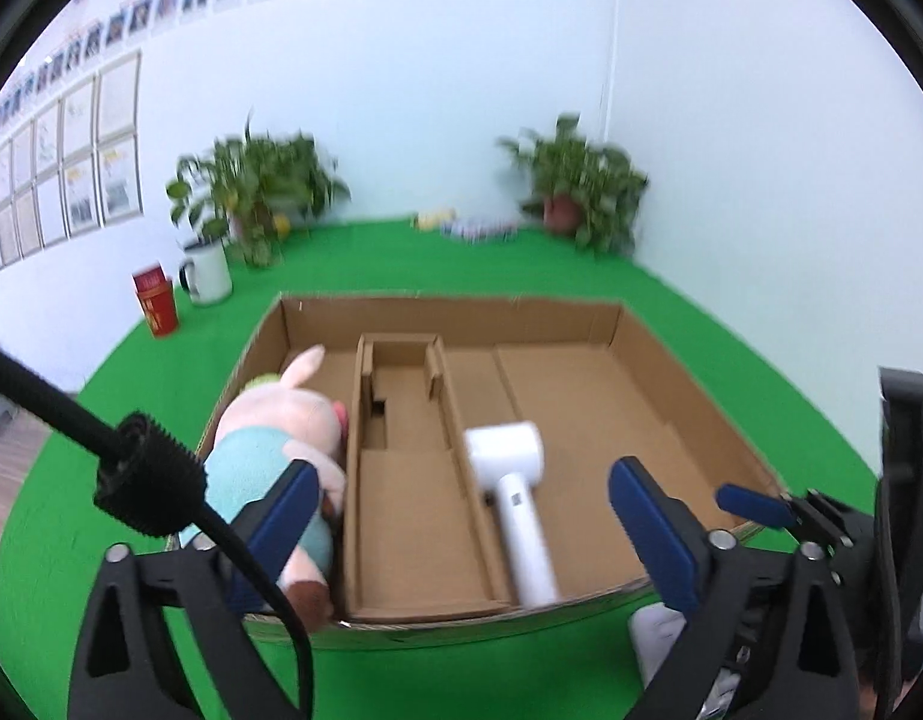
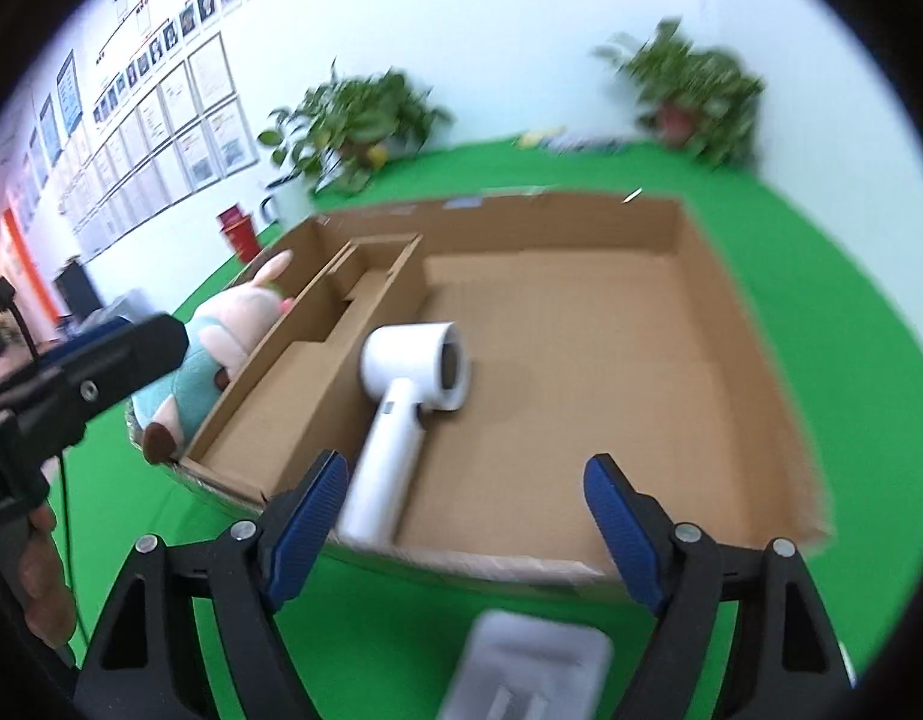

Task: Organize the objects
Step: 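Open the left gripper and withdraw it from the large box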

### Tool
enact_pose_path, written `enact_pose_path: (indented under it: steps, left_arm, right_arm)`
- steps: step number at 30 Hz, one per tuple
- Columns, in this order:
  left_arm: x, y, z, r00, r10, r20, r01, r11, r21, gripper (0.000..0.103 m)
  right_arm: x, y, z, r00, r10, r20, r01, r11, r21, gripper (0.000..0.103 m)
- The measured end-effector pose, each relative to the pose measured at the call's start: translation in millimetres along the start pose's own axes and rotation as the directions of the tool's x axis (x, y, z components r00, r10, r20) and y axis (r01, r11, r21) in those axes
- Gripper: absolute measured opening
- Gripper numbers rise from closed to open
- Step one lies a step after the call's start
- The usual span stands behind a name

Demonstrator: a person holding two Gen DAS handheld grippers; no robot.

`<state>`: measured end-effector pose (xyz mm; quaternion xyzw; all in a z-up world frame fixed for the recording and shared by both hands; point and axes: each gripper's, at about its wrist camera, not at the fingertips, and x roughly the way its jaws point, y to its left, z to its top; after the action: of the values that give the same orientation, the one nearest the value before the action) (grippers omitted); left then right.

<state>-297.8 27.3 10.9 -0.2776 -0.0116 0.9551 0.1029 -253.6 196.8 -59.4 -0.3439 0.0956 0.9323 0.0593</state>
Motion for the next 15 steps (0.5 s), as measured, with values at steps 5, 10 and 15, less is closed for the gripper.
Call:
enact_pose_path:
  steps: [5,10,15]
  left_arm:
    - [-22,-14,-9,0.998,-0.046,0.045,0.049,0.996,-0.071,0.103]
    - [-30,-20,-26,0.997,-0.070,0.020,0.072,0.991,-0.116,0.103]
    - [-35,-24,-45,0.997,-0.074,-0.038,0.069,0.992,-0.108,0.102]
  right_arm:
    - [-32,-10,-18,0.996,-0.077,0.049,0.077,0.997,0.001,0.081]
    - [-47,-17,-33,0.993,-0.111,0.032,0.111,0.994,-0.017,0.081]
    - [-57,-14,-49,0.996,-0.093,0.018,0.093,0.995,-0.045,0.081]
